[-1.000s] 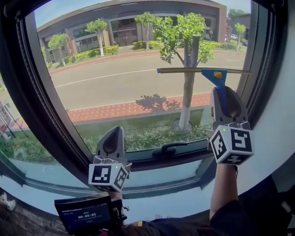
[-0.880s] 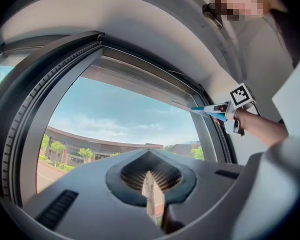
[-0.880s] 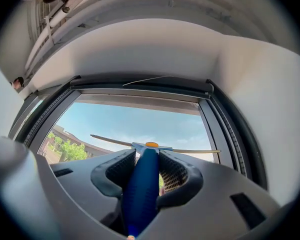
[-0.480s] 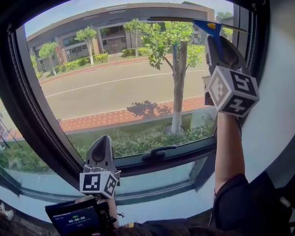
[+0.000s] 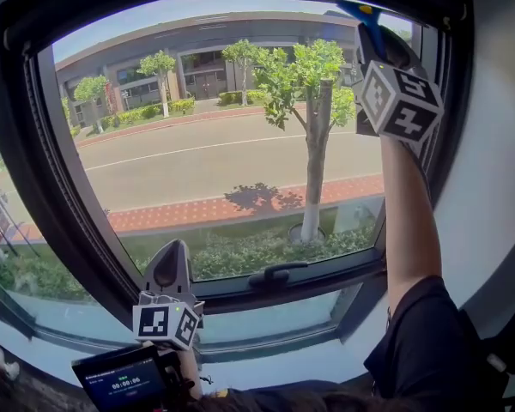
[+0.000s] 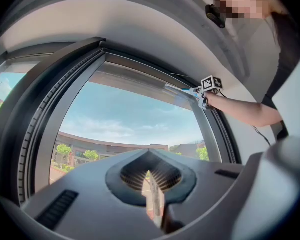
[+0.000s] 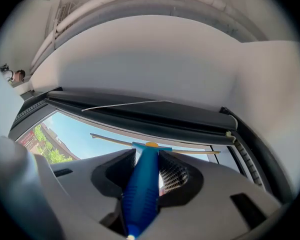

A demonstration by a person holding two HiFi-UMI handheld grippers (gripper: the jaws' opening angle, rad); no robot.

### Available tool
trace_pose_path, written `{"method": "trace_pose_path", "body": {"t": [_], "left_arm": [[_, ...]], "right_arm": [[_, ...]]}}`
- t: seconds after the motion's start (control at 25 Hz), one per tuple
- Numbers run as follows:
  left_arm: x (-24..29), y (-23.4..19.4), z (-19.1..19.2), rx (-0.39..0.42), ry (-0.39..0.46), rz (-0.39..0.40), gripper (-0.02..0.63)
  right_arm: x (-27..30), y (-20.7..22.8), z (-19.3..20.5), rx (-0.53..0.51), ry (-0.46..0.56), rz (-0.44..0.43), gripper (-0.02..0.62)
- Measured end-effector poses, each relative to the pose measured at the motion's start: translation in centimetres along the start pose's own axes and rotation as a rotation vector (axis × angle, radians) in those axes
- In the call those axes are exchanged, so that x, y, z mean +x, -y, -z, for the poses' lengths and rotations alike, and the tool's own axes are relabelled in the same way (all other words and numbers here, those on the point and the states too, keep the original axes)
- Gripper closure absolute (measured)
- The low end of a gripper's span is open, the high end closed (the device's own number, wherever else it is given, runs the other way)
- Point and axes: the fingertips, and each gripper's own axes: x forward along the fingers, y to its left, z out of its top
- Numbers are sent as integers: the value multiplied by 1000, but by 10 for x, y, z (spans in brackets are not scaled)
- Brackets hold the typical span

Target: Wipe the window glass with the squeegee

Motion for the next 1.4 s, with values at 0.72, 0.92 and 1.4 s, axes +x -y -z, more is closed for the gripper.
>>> {"method": "trace_pose_path", "body": {"t": [0.72,0.92,1.4], "left_arm": [[-28,-3,-12,27,-19,-50,604],[-28,-2,-14,31,-15,-48,604],[-30,2,-8,17,-27,-28,604]], "right_arm": [[21,27,-30,92,64,11,454],[20,27,-25,100,60,10,454],[5,24,-8,94,38,-1,454]]}}
